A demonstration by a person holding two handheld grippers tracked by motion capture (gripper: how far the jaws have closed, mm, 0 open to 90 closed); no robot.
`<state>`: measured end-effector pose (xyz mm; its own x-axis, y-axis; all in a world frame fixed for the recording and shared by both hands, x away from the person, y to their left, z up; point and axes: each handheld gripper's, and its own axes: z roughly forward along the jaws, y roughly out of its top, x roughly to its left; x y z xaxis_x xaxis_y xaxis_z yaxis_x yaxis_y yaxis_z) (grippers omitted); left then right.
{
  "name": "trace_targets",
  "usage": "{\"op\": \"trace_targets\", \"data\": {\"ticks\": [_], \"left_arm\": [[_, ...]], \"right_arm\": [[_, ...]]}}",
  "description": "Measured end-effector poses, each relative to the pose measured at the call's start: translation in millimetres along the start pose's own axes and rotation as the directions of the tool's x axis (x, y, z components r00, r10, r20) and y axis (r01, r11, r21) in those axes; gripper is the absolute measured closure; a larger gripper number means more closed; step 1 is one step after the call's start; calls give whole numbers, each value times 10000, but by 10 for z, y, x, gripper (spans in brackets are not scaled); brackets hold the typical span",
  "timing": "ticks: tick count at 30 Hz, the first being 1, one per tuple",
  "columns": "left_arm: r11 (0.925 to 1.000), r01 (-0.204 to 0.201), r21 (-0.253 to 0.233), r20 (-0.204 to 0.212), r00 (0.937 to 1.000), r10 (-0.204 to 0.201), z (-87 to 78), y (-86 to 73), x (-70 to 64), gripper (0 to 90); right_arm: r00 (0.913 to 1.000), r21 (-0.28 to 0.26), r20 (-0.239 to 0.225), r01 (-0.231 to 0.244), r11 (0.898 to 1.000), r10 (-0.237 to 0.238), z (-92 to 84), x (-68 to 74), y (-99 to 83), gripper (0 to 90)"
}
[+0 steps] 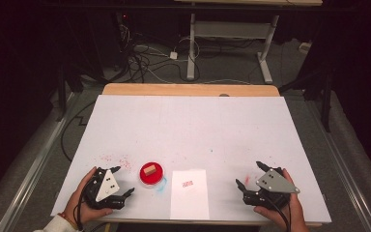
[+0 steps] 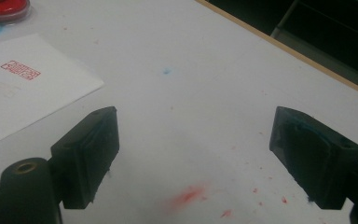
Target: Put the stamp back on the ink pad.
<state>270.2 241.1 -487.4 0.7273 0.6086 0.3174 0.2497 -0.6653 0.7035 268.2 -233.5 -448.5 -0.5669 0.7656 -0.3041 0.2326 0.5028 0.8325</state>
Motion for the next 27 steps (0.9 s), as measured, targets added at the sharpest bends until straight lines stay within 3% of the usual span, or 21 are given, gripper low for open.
{"op": "trace_targets", "data": {"ticks": [12, 27], "left_arm": [[9995, -45, -305, -8, 10000, 45, -74, 1, -13, 167], [9995, 6, -325, 79, 10000, -3, -67, 4, 0, 167]], "right_arm": [[9992, -154, 256, 310, 9994, -306, -47, 62, 48, 168], [9993, -131, 258, 290, 9995, -286, -33, 60, 43, 174]]}}
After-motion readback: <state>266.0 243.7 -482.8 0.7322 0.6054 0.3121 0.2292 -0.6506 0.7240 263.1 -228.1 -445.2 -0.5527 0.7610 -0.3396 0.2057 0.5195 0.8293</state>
